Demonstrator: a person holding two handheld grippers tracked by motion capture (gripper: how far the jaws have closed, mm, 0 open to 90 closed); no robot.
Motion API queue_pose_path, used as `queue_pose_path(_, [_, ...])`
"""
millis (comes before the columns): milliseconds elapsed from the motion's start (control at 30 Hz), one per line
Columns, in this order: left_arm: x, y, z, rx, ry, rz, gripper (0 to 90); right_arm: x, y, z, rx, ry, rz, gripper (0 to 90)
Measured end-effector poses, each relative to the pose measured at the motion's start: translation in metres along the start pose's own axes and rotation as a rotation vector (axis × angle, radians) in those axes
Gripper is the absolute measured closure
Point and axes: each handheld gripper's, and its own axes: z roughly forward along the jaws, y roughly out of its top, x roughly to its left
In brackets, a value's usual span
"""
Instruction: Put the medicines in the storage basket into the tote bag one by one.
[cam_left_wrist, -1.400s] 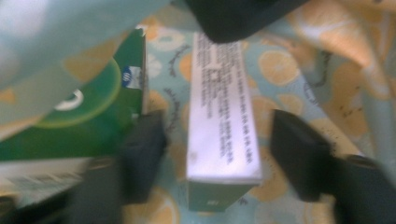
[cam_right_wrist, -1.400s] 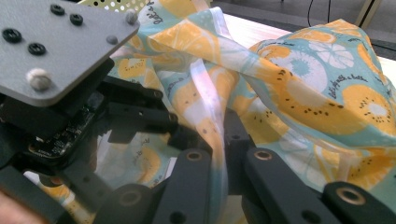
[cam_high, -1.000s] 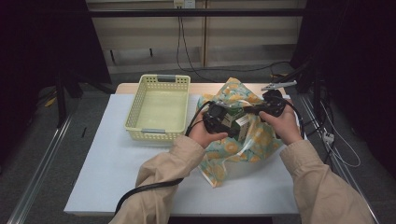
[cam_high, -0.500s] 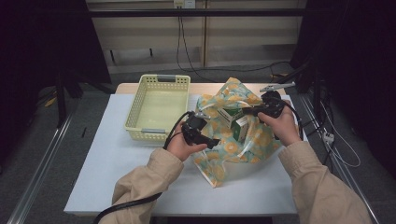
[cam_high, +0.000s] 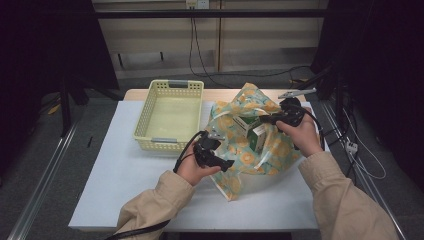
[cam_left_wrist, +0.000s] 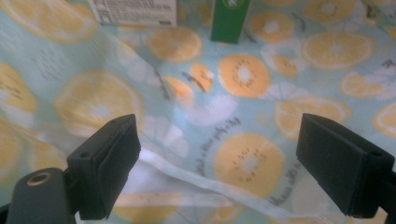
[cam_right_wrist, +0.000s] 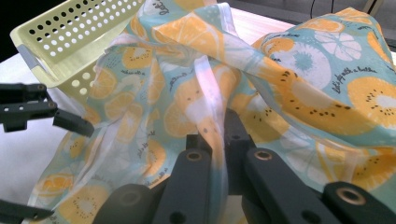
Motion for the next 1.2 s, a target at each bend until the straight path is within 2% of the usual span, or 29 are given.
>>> queue_pose_path(200, [0.001, -0.015, 0.01, 0.04, 0.056, -0.028, 10.9, 0.001, 0.0, -0.001, 0.002, -0.002, -0.005, 90.0])
queue_pose_path(233, [0.001, -0.018, 0.014, 0.032, 0.086, -0.04, 10.0, 0.001, 0.0, -0.001, 0.003, -0.002, -0.004, 90.0])
queue_pose_path(267, [0.001, -0.02, 0.016, 0.038, 0.124, -0.035, 8.9, 0.001, 0.0, -0.001, 0.002, -0.002, -0.006, 90.0])
queue_pose_path(300, [0.002, -0.021, 0.019, 0.034, 0.117, -0.032, 8.9, 0.002, 0.0, 0.0, 0.002, -0.002, -0.004, 90.0])
queue_pose_path(333, [0.003, -0.023, 0.022, 0.033, 0.134, -0.037, 9.6, 0.002, 0.0, 0.0, 0.003, -0.001, -0.006, 90.0])
queue_pose_path(367, [0.004, -0.025, 0.025, 0.026, 0.13, -0.043, 9.6, 0.003, 0.0, 0.0, 0.003, 0.0, -0.009, 90.0])
queue_pose_path(400, [0.003, -0.025, 0.026, 0.018, 0.161, -0.045, 8.6, 0.003, 0.0, 0.0, 0.001, -0.001, -0.007, 90.0])
queue_pose_path(433, [0.003, -0.025, 0.026, 0.015, 0.151, -0.053, 9.5, 0.003, 0.0, 0.0, 0.003, -0.001, -0.006, 90.0])
queue_pose_path(467, [0.001, -0.024, 0.027, 0.018, 0.169, -0.049, 9.5, 0.003, 0.0, 0.0, 0.003, -0.001, -0.007, 90.0])
queue_pose_path(500, [0.001, -0.024, 0.027, 0.016, 0.158, -0.056, 10.8, 0.003, -0.001, 0.0, 0.004, -0.002, -0.007, 90.0])
queue_pose_path(533, [-0.001, -0.023, 0.027, 0.016, 0.183, -0.058, 13.5, 0.003, -0.001, 0.0, 0.005, -0.002, -0.007, 90.0])
queue_pose_path(567, [0.0, -0.022, 0.027, 0.013, 0.154, -0.065, 16.5, 0.003, -0.001, 0.0, 0.004, -0.002, -0.007, 90.0])
queue_pose_path(600, [0.0, -0.021, 0.026, 0.009, 0.156, -0.073, 21.5, 0.003, -0.001, 0.0, 0.004, 0.0, -0.005, 90.0])
queue_pose_path(633, [0.0, -0.02, 0.025, 0.001, 0.147, -0.072, 30.5, 0.003, -0.001, 0.001, 0.005, 0.001, -0.005, 90.0])
queue_pose_path(667, [-0.001, -0.02, 0.025, 0.001, 0.174, -0.075, 38.4, 0.003, -0.001, 0.002, 0.006, 0.001, -0.007, 90.0])
queue_pose_path(733, [-0.001, -0.019, 0.025, 0.0, 0.185, -0.084, 42.4, 0.004, -0.001, 0.003, 0.007, 0.005, -0.007, 90.0])
queue_pose_path(767, [0.001, -0.02, 0.024, -0.005, 0.15, -0.084, 46.2, 0.005, -0.001, 0.004, 0.007, 0.005, -0.009, 89.9])
queue_pose_path(833, [0.001, -0.02, 0.023, -0.009, 0.146, -0.079, 58.1, 0.005, -0.002, 0.006, 0.013, 0.01, -0.008, 90.0])
queue_pose_path(933, [0.003, -0.018, 0.022, 0.005, 0.119, -0.075, 68.8, 0.006, -0.003, 0.008, 0.016, 0.012, -0.007, 90.0])
queue_pose_path(967, [0.002, -0.017, 0.022, 0.011, 0.122, -0.083, 73.8, 0.005, -0.003, 0.008, 0.016, 0.012, -0.007, 90.0])
queue_pose_path(1033, [0.002, -0.016, 0.023, 0.021, 0.07, -0.085, 81.9, 0.005, -0.003, 0.008, 0.017, 0.01, -0.006, 90.0])
queue_pose_path(1067, [0.001, -0.015, 0.023, 0.025, 0.056, -0.095, 89.5, 0.005, -0.003, 0.008, 0.015, 0.01, -0.006, 90.0])
queue_pose_path(1100, [0.0, -0.014, 0.024, 0.025, 0.065, -0.086, 89.7, 0.005, -0.003, 0.008, 0.014, 0.011, -0.003, 90.0])
queue_pose_path(1133, [-0.001, -0.013, 0.025, 0.025, 0.085, -0.097, 90.0, 0.005, -0.003, 0.007, 0.014, 0.01, -0.001, 90.0])
queue_pose_path(1167, [0.0, -0.013, 0.025, 0.026, 0.075, -0.111, 90.0, 0.005, -0.003, 0.007, 0.014, 0.009, -0.002, 90.0])
queue_pose_path(1200, [0.003, -0.013, 0.024, 0.032, 0.047, -0.112, 90.0, 0.005, -0.003, 0.007, 0.014, 0.01, -0.004, 90.0])
